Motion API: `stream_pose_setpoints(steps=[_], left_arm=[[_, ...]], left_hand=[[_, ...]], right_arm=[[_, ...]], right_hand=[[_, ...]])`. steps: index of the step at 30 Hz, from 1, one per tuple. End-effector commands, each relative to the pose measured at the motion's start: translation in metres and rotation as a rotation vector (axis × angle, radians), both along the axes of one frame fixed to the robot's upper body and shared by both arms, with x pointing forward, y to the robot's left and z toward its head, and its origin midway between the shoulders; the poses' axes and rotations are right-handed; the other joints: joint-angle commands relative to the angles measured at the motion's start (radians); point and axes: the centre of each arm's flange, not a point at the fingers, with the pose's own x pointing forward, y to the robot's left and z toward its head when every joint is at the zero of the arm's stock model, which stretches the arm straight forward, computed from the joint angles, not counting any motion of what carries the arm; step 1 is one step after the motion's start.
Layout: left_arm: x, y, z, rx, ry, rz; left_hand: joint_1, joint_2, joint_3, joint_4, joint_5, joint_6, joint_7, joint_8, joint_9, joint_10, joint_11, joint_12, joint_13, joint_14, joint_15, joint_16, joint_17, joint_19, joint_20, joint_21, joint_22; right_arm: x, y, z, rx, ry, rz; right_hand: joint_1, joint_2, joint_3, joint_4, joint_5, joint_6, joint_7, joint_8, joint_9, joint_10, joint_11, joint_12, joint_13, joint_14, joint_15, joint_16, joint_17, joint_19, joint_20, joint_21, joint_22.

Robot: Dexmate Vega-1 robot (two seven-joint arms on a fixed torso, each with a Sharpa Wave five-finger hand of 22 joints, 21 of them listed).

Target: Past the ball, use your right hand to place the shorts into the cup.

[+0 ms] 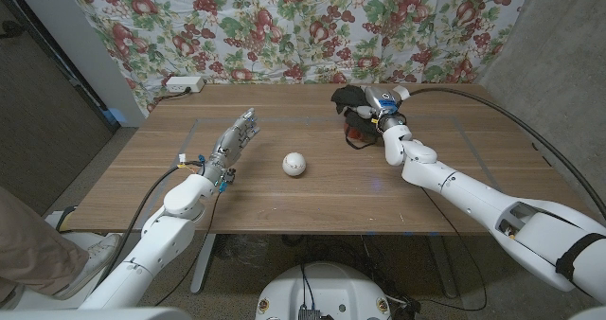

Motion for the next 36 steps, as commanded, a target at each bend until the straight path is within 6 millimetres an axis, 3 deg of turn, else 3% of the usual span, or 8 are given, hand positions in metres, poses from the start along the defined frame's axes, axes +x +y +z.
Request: stream_pose_setpoints(steps=[1,3,5,8,11,18,26,36], left_arm=[[0.004,0.0,-0.001,-0.004,0.003,-0.004],[0.004,0.0,-0.002,-0.006,0.003,-0.004],[0.004,0.0,-0.002,-0.008,0.004,-0.004],[0.004,0.001,-0.003,-0.009,0.004,-0.004],[0.004,0.001,-0.004,-0.01,0.004,-0.004],[0.004,0.001,-0.005,-0.011,0.004,-0.005],[0.004,0.001,-0.007,-0.013,0.004,-0.009],[0.004,0.003,-0.008,-0.016,0.004,-0.008]], left_hand=[[0.006,0.007,0.006,-0.002,-0.001,0.005,-0.002,0.0,0.001,0.003,-0.002,0.003,0.006,0.002,-0.049,0.002,0.003,0.006,-0.055,0.009,0.003],[0.006,0.007,0.006,-0.002,-0.001,0.005,-0.002,0.0,0.001,0.003,-0.002,0.003,0.006,0.002,-0.049,0.002,0.003,0.006,-0.055,0.009,0.003],[0.006,0.007,0.006,-0.002,-0.001,0.005,-0.002,0.0,0.001,0.003,-0.002,0.003,0.006,0.002,-0.049,0.002,0.003,0.006,-0.055,0.009,0.003],[0.006,0.007,0.006,-0.002,-0.001,0.006,-0.002,0.0,0.001,0.002,-0.002,0.002,0.006,0.003,-0.05,0.002,0.003,0.006,-0.055,0.009,0.003],[0.006,0.007,0.006,-0.002,-0.001,0.005,-0.002,0.0,0.001,0.002,-0.002,0.003,0.006,0.003,-0.05,0.003,0.003,0.006,-0.056,0.009,0.003],[0.006,0.007,0.006,-0.002,-0.002,0.006,-0.002,0.0,0.001,0.003,-0.004,0.003,0.006,0.003,-0.05,0.002,0.003,0.006,-0.055,0.009,0.003],[0.006,0.007,0.006,-0.002,-0.002,0.007,-0.002,0.001,0.001,0.005,-0.003,0.003,0.006,0.004,-0.051,0.003,0.003,0.006,-0.056,0.009,0.003],[0.007,0.006,0.006,-0.002,-0.003,0.006,-0.002,0.001,0.001,0.006,-0.006,0.004,0.006,0.008,-0.052,0.004,0.003,0.006,-0.056,0.009,0.003]], right_arm=[[-0.012,0.011,0.012,-0.046,-0.062,-0.011],[-0.015,0.015,0.014,-0.071,-0.062,-0.018],[-0.017,0.02,0.015,-0.109,-0.074,-0.031],[-0.02,0.026,0.017,-0.154,-0.07,-0.034],[-0.022,0.03,0.018,-0.184,-0.068,-0.04],[-0.025,0.033,0.023,-0.217,-0.044,-0.038],[-0.028,0.037,0.024,-0.249,-0.041,-0.034],[-0.03,0.041,0.026,-0.257,-0.035,-0.015]], right_hand=[[-0.047,-0.02,-0.003,0.023,0.025,-0.018,0.003,-0.044,-0.035,-0.019,0.014,-0.027,-0.057,-0.047,-0.134,-0.086,-0.048,-0.025,-0.141,-0.004,0.0],[-0.069,-0.031,-0.002,0.029,0.041,-0.04,-0.003,-0.086,-0.069,-0.068,0.028,-0.071,-0.115,-0.101,-0.129,-0.157,-0.082,-0.061,-0.121,-0.023,-0.035],[-0.068,-0.033,0.001,0.027,0.045,-0.041,-0.008,-0.095,-0.077,-0.072,0.029,-0.078,-0.129,-0.111,-0.128,-0.17,-0.085,-0.077,-0.108,-0.031,-0.048],[-0.042,-0.041,0.015,0.006,0.053,-0.059,-0.018,-0.118,-0.093,-0.09,0.023,-0.098,-0.156,-0.136,-0.126,-0.196,-0.089,-0.107,-0.092,-0.032,-0.051],[-0.05,-0.05,0.017,0.004,0.057,-0.078,-0.02,-0.145,-0.112,-0.112,0.037,-0.122,-0.186,-0.184,-0.115,-0.232,-0.096,-0.138,-0.076,-0.049,-0.085],[-0.131,-0.07,-0.008,0.034,0.062,-0.128,-0.013,-0.208,-0.152,-0.18,0.059,-0.186,-0.247,-0.285,-0.076,-0.302,-0.119,-0.19,-0.037,-0.089,-0.163],[-0.176,-0.077,-0.024,0.052,0.071,-0.153,-0.012,-0.238,-0.175,-0.221,0.066,-0.232,-0.278,-0.328,-0.063,-0.322,-0.132,-0.231,-0.017,-0.118,-0.187],[-0.231,-0.095,-0.051,0.072,0.076,-0.165,-0.008,-0.258,-0.196,-0.232,0.077,-0.264,-0.303,-0.354,-0.05,-0.33,-0.141,-0.249,0.001,-0.137,-0.194]])
